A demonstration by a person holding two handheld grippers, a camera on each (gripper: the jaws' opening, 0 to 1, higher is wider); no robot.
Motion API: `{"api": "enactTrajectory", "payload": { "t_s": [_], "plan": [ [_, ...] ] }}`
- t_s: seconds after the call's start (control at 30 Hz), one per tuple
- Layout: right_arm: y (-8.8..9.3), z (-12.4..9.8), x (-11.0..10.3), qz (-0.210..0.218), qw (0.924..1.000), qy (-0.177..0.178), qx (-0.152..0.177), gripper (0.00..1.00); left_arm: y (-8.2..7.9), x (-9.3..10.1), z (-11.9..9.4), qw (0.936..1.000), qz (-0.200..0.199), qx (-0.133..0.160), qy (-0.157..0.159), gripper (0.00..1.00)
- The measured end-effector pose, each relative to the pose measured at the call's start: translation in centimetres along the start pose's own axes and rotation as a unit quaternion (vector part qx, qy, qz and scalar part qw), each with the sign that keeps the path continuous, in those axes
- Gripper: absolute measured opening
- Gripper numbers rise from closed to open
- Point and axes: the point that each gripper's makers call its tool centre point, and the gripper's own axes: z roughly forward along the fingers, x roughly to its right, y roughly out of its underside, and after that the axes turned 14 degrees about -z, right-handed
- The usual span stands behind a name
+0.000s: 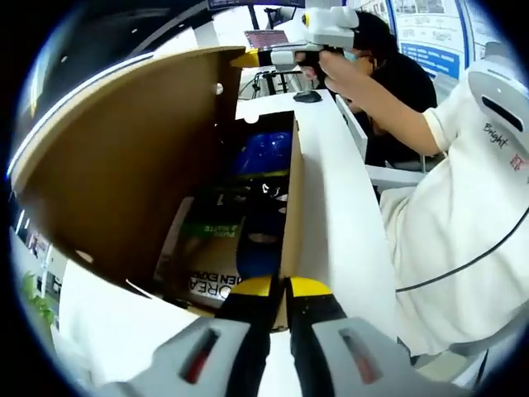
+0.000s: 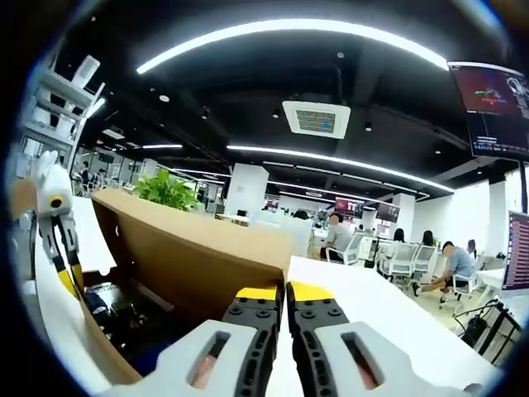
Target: Operate the shoe box by opening the lid, removing the specified soft item, and placing it in the target area until the item is outside and the box remains undamaged.
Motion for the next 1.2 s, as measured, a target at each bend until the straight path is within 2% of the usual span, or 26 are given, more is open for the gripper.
{"api": "enactTrajectory", "payload": {
  "t_s": [0.17,0.27,0.33,0.4,0.43,0.47,0.5,0.57,0.63,0.73,0.87,1.0,1.03,1.13,1.2],
  "plan": [
    [-0.1,0.3,0.2,0.028,0.9996,-0.001,0.003,0.01,0.0,-0.1,0.0,1.0,0.001,0.0,-0.002,0.04],
    [-0.3,0.7,0.2,0.022,0.9997,-0.001,0.005,0.01,0.0,-0.1,0.0,1.0,-0.004,0.001,-0.004,0.04],
    [-0.5,0.9,0.2,0.008,1.0,0.003,0.005,0.01,0.0,0.0,0.0,0.9999,0.01,0.002,-0.002,0.04],
    [-0.7,1.1,0.5,-0.035,0.9993,0.014,0.001,0.02,0.0,0.0,0.0,0.9999,0.015,0.002,-0.001,0.04],
    [-1.1,1.3,0.3,-0.086,0.996,0.026,0.002,0.02,0.0,0.0,0.0,0.9999,0.012,0.002,-0.001,0.04],
    [-1.3,1.4,0.3,-0.112,0.9929,0.039,0.002,0.02,0.0,0.0,0.0,0.9999,0.013,0.003,-0.001,0.04],
    [-1.2,1.6,0.3,-0.121,0.9916,0.046,-0.002,0.02,0.0,0.0,0.0,0.9999,0.014,0.003,0.0,0.04],
    [-1.1,1.9,0.1,-0.111,0.9929,0.042,-0.002,0.02,0.0,0.0,0.0,0.9999,0.013,0.005,-0.001,0.04],
    [-0.9,2.2,0.1,-0.07,0.9972,0.026,-0.005,0.02,0.0,0.0,0.0,0.9999,0.015,0.005,-0.003,0.04],
    [-1.2,2.7,0.4,-0.078,0.9967,0.021,-0.011,0.02,0.0,0.0,0.0,0.9999,0.012,0.004,-0.004,0.04],
    [-1.3,3.5,0.4,-0.114,0.9926,0.001,-0.04,0.02,0.0,0.1,0.0,0.9999,0.01,0.005,-0.003,0.04],
    [-1.3,3.7,0.5,-0.127,0.991,-0.001,-0.044,0.03,0.0,0.1,0.0,0.9999,0.011,0.005,-0.003,0.04],
    [-1.4,4.3,0.5,-0.147,0.988,-0.004,-0.05,0.03,0.0,0.1,0.0,0.9999,0.01,0.007,-0.004,0.04],
    [-1.5,4.7,0.7,-0.151,0.9869,-0.006,-0.058,0.03,0.0,0.1,0.0,0.9999,0.009,0.009,-0.005,0.03],
    [-1.4,5.0,0.6,-0.148,0.9864,-0.021,-0.069,0.03,0.0,0.1,0.0,0.9998,0.019,0.01,-0.002,0.03]
  ]
}}
